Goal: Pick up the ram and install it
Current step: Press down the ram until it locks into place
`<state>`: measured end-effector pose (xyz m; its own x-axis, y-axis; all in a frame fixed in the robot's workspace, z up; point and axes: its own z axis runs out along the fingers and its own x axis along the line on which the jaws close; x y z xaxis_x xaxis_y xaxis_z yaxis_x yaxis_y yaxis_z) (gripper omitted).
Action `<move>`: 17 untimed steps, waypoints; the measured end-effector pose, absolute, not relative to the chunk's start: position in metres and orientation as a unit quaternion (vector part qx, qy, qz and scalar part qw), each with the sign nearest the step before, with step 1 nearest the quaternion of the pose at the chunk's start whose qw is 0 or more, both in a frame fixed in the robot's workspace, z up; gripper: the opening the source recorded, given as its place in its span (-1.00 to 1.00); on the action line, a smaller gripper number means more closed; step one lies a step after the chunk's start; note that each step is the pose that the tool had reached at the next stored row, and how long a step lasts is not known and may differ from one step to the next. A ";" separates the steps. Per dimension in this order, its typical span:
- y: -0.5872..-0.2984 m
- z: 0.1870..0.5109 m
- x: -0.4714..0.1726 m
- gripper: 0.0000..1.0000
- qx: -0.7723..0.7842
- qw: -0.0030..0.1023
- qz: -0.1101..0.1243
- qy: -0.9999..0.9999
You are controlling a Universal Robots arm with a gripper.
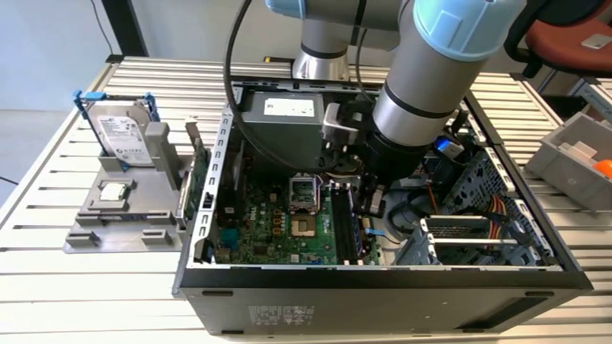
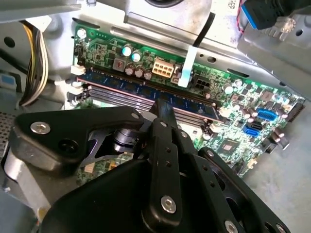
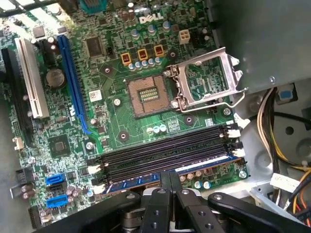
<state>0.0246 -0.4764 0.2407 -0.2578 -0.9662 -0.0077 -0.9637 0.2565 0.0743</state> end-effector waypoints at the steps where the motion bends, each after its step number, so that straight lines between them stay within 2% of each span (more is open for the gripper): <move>1: -0.476 0.241 0.025 -1.00 0.614 0.020 -0.032 -0.789; 17: -0.475 0.233 0.025 -1.00 0.668 0.022 -0.030 -0.743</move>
<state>0.0246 -0.4754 0.2330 -0.1057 -0.9944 -0.0078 -0.9917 0.1048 0.0743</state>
